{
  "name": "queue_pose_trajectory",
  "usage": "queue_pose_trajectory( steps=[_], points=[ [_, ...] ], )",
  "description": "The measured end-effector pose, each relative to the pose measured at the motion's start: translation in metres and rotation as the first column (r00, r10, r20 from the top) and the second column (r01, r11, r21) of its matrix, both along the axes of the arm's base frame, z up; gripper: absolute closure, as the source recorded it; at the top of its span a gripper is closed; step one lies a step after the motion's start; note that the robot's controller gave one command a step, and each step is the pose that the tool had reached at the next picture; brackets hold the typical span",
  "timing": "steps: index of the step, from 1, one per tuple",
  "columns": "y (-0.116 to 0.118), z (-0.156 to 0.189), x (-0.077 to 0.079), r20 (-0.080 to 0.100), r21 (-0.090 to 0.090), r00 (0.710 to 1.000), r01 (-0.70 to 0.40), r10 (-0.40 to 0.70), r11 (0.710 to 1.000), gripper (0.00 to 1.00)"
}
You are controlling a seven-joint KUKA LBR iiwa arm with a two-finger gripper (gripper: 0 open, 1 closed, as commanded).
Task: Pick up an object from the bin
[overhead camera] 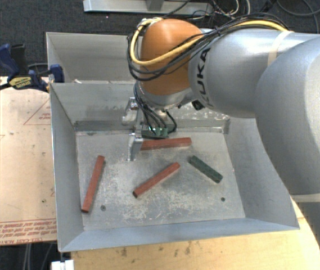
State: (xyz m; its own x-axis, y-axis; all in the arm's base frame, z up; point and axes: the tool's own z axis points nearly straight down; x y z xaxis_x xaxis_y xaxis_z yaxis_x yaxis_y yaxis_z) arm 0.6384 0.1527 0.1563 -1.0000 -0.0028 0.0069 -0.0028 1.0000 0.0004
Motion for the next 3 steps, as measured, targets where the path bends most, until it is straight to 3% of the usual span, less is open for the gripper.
queue_pose_trajectory(
  steps=[1, 2, 3],
  points=[
    [-0.001, 0.005, 0.002, 0.008, 0.001, 1.000, 0.002, -0.003, 1.000, 0.00],
    [-0.057, -0.049, -0.026, 0.010, 0.001, 0.995, -0.096, 0.096, 0.995, 0.00],
    [-0.087, -0.045, -0.031, 0.012, 0.001, 0.944, -0.331, 0.331, 0.944, 0.00]
  ],
)
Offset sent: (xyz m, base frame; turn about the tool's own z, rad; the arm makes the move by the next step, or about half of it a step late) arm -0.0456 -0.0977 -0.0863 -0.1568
